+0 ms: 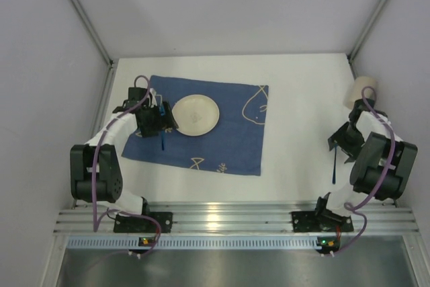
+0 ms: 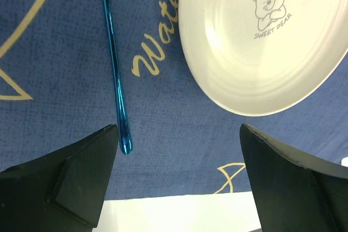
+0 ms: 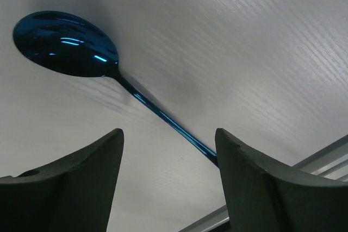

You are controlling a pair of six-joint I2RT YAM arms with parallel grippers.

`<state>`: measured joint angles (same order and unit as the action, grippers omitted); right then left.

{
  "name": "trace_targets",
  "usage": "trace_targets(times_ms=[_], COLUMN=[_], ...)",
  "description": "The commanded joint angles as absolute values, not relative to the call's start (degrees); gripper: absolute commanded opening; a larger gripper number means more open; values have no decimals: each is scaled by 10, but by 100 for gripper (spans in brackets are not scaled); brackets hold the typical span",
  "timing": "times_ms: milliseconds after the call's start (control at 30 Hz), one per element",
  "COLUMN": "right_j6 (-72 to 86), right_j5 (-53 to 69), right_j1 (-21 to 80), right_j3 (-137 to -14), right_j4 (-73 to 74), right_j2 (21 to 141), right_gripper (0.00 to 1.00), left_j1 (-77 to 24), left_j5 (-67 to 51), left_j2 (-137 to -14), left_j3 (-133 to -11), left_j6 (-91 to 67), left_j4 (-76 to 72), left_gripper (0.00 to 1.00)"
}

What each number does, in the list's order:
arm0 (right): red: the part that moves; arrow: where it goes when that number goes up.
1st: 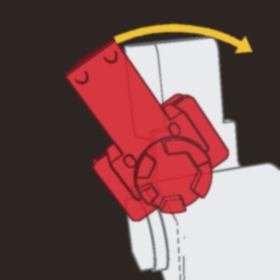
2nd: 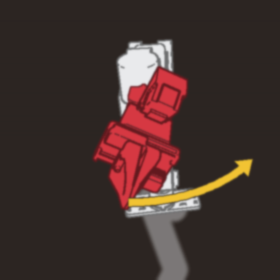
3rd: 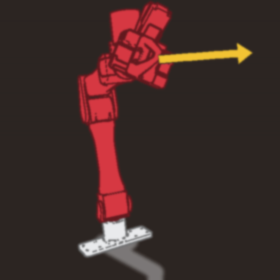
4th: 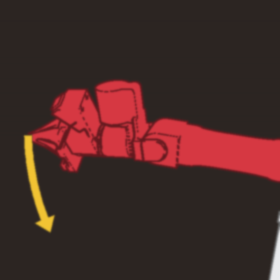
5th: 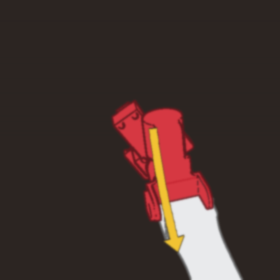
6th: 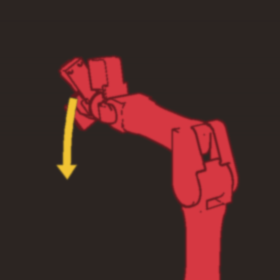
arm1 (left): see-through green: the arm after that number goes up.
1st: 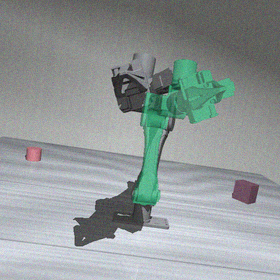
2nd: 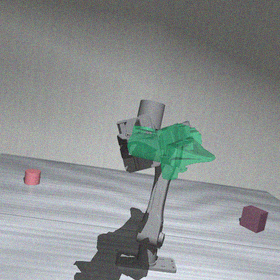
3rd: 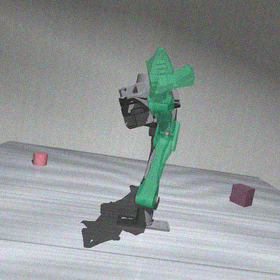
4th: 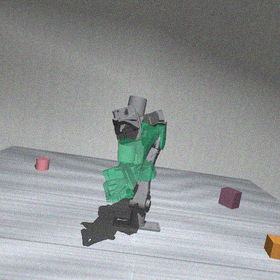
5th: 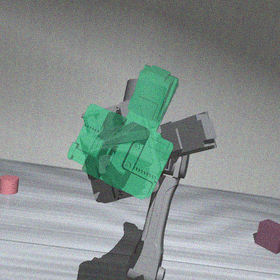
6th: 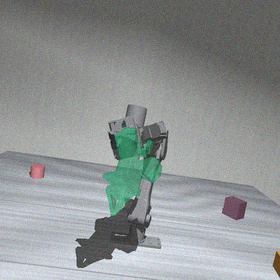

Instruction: Set the dinner table for one person

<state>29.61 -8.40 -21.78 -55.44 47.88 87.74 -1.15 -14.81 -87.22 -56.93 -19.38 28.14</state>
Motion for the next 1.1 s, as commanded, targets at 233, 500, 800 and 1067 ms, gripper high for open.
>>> trace_targets(times_ms=[233, 500, 800, 1067], right_j6=[287, 262, 272, 359], right_j5=[-139, -156, -135, -65], right_j1=[-199, -179, -117, 110], right_j3=[-550, -564, -676, -906], right_j4=[393, 381, 451, 531], right_j2=[974, 1023, 965, 993], right_gripper=[44, 0, 0, 0], left_j1=[-12, -4, -4, -4], left_j5=[-136, -74, -88, -108], left_j2=[-833, -812, -826, -838], left_j3=[-551, -533, -555, -572], left_j6=[-191, -223, -242, -255], left_j4=[272, 274, 275, 274], left_gripper=[98, 98, 98, 98])
